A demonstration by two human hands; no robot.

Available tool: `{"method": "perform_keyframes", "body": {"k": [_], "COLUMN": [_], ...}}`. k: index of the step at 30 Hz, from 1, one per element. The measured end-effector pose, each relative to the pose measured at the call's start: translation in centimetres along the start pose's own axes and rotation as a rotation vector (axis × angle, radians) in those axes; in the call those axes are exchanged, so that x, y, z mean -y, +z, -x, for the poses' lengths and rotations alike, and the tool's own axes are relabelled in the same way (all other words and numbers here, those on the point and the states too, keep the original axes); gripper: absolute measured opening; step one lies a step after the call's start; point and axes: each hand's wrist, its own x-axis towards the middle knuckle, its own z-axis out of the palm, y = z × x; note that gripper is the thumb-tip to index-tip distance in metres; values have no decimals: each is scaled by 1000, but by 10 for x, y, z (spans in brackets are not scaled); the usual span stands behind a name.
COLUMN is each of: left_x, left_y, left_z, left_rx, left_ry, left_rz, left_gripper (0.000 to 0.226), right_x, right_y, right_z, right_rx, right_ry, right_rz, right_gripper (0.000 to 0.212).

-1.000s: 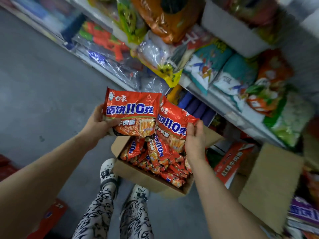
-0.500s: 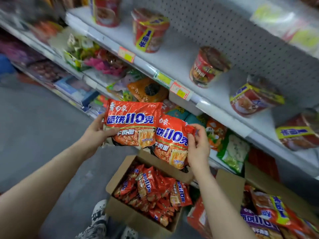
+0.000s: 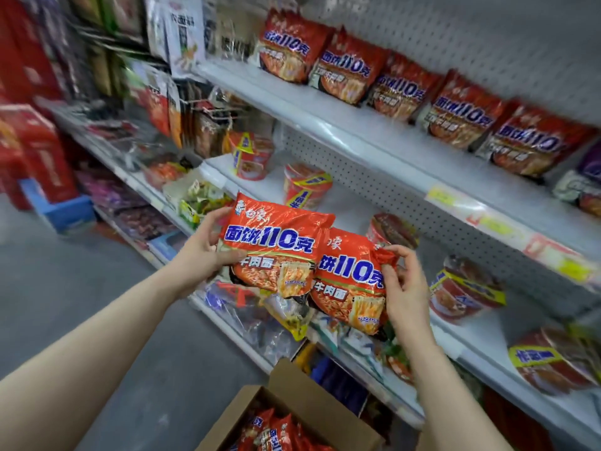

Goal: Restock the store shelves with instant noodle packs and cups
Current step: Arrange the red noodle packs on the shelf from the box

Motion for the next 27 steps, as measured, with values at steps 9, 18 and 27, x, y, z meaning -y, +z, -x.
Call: {"method": "perform_keyframes", "body": {"k": [9,18,27], "left_x": [-59,-133,-182], "left_y": [-66,-177,-247], "left_z": [-67,-162,-238], "left_rx": [10,36,98], "left_ry": [112,196,214], "left_rz": [18,-22,36], "left_gripper": [72,75,79], "right_x": [71,157,213], "right_y": [46,131,176], "right_z": [-68,-134,-198], "right_rx": [-76,-167,-330], "right_ry": [-96,-38,-104], "right_rz": [-6,-196,-201], "right_gripper": [21,17,24]}}
